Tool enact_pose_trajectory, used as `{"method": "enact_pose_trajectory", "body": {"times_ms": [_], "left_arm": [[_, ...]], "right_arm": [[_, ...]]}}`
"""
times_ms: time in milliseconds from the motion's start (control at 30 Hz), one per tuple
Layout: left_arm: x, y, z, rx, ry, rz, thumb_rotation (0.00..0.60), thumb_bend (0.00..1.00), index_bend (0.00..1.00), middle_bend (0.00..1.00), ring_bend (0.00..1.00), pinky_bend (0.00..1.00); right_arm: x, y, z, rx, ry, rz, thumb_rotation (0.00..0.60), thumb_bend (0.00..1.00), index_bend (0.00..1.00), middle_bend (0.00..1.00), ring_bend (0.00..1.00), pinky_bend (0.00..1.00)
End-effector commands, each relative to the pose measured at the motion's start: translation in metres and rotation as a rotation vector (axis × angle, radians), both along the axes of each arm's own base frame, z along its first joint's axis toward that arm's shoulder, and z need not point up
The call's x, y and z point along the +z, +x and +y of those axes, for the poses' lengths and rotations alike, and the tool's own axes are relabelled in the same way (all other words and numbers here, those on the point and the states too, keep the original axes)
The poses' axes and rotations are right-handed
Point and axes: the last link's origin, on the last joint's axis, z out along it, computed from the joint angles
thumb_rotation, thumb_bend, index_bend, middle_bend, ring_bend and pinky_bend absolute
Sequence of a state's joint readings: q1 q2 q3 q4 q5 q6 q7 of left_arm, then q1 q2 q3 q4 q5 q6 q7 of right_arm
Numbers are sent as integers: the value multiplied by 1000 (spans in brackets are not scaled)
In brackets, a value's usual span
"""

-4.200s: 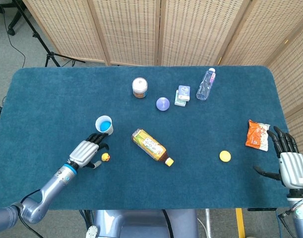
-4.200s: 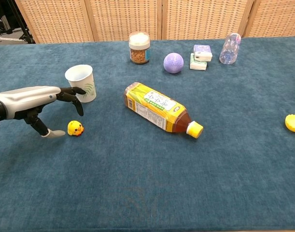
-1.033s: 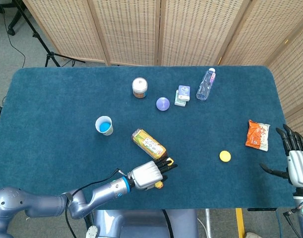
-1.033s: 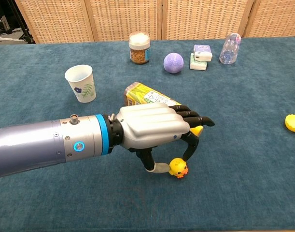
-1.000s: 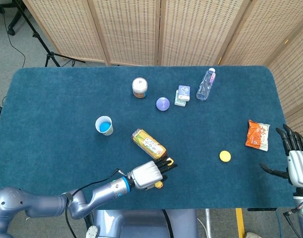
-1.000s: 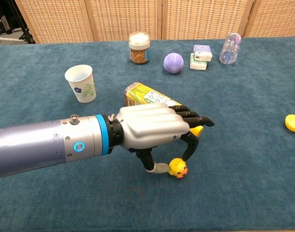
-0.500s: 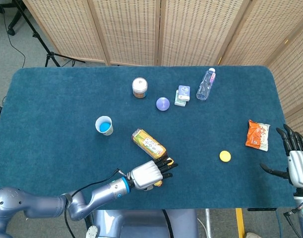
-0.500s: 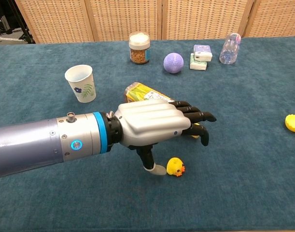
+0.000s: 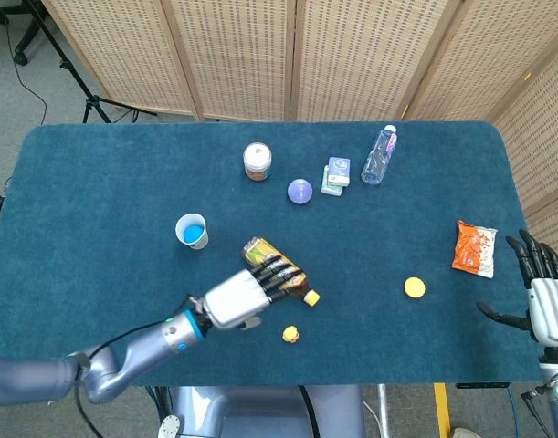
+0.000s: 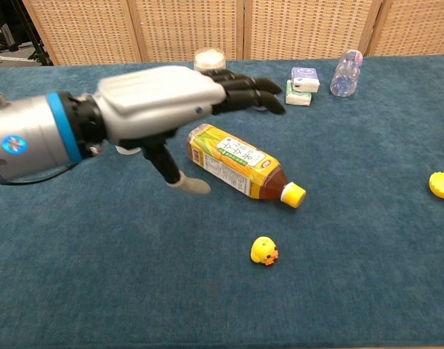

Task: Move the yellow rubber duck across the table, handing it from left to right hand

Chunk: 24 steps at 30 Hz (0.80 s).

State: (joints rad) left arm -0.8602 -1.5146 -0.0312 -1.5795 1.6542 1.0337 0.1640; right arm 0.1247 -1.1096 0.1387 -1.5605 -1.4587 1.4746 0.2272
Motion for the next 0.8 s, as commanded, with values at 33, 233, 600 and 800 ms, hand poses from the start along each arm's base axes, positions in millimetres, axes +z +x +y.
{"method": "enact_pose_trajectory", "body": {"times_ms": [33, 233, 600, 800], "left_arm": [[47, -33, 4, 56, 55, -99, 600, 187, 106, 0, 0, 0], [121, -100, 5, 235, 220, -176, 600, 191, 79, 0, 0, 0], [209, -207, -42, 671, 425, -200, 600, 195, 39, 0, 0, 0], [227, -223, -54, 741, 436, -231, 600, 202, 24, 0, 0, 0]], "right_arm": [[-1, 1, 1, 3, 3, 2, 600, 0, 42, 0, 0, 0], [-4, 2, 1, 10, 15, 17, 600, 0, 42, 0, 0, 0], [-22, 7, -8, 109, 127, 64, 600, 0, 47, 0, 0, 0], [-32, 24, -20, 272, 237, 31, 600, 0, 107, 0, 0, 0]]}}
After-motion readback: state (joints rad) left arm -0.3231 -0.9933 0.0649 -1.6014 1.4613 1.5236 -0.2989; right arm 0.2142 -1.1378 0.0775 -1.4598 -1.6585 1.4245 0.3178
